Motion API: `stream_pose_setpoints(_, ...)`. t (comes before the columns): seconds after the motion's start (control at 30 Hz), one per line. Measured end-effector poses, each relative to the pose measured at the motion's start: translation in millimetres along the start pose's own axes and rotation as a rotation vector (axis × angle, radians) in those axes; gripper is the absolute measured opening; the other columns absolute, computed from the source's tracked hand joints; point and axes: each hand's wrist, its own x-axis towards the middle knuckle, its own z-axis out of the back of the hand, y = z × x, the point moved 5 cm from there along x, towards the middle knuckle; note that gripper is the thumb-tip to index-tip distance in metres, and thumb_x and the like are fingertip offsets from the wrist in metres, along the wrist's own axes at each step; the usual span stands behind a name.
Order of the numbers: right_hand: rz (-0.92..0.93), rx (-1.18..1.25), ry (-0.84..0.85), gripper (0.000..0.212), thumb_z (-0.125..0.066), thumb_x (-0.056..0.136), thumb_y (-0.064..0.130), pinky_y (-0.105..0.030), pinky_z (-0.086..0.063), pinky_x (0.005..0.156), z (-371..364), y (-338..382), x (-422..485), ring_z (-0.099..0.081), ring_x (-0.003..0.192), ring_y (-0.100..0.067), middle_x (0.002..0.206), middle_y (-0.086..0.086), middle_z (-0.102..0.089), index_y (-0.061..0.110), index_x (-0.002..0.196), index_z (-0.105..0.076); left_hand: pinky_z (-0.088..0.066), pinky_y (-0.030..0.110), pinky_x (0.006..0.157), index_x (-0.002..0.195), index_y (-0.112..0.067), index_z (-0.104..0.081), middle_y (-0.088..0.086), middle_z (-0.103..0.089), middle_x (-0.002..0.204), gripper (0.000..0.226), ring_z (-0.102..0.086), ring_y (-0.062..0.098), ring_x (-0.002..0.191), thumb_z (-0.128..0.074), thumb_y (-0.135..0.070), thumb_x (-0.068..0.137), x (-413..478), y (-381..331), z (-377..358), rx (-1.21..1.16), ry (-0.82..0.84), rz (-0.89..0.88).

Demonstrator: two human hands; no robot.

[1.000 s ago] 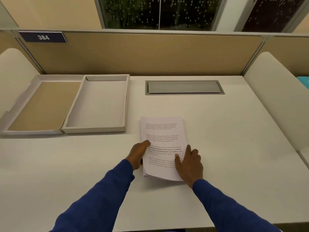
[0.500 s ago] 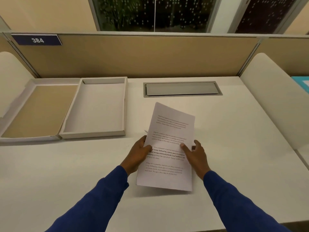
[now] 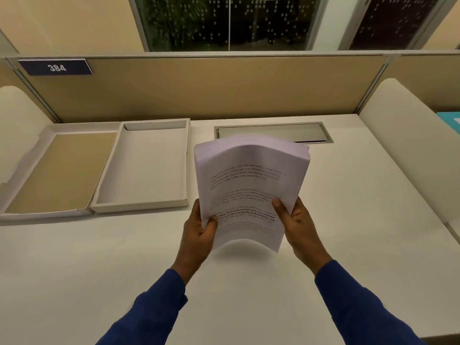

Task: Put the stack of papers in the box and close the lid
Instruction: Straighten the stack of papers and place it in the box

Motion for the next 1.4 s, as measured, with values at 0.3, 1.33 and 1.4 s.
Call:
stream_pose_setpoints(0.3, 0.045, -0.071, -0.048, 0.052, -0.071, 0.084, 0.052, -0.025, -0.061, 0.081, -11, -5, -5, -0.067, 0.111, -0.008, 0.117, 0.014, -0.071, 0.04, 0.132, -0.056, -0.056, 0.008, 0.076, 0.136, -0.031, -0.054, -0.029, -0.067, 0.109, 0.053, -0.064, -0.005, 0.109, -0.065, -0.021, 0.085, -4, 15, 11, 0.061, -0.134, -0.003)
stream_pose_setpoints(1.33, -0.082, -0.216, -0.125, 0.029, -0.074, 0.092, 0.029, -0.024, -0.062, 0.082, -9, -57, -7, -0.072, 0.103, -0.006, 0.11, 0.022, -0.075, 0.046, 0.114, -0.064, -0.059, 0.013, 0.077, 0.123, -0.044, -0.061, -0.03, -0.072, 0.107, 0.032, -0.069, -0.004, 0.102, -0.069, -0.026, 0.098, 15, 52, 32, 0.14, -0.04, 0.081)
stream_pose_setpoints(1.4, -0.072, -0.227, -0.106, 0.024, -0.073, 0.092, 0.036, -0.029, -0.064, 0.078, -18, -50, -5, -0.074, 0.1, -0.007, 0.11, 0.021, -0.075, 0.049, 0.111, -0.065, -0.061, 0.016, 0.074, 0.119, -0.042, -0.061, -0.023, -0.075, 0.106, 0.025, -0.073, 0.001, 0.099, -0.068, -0.032, 0.097, 20, 51, 41, 0.155, -0.046, 0.075)
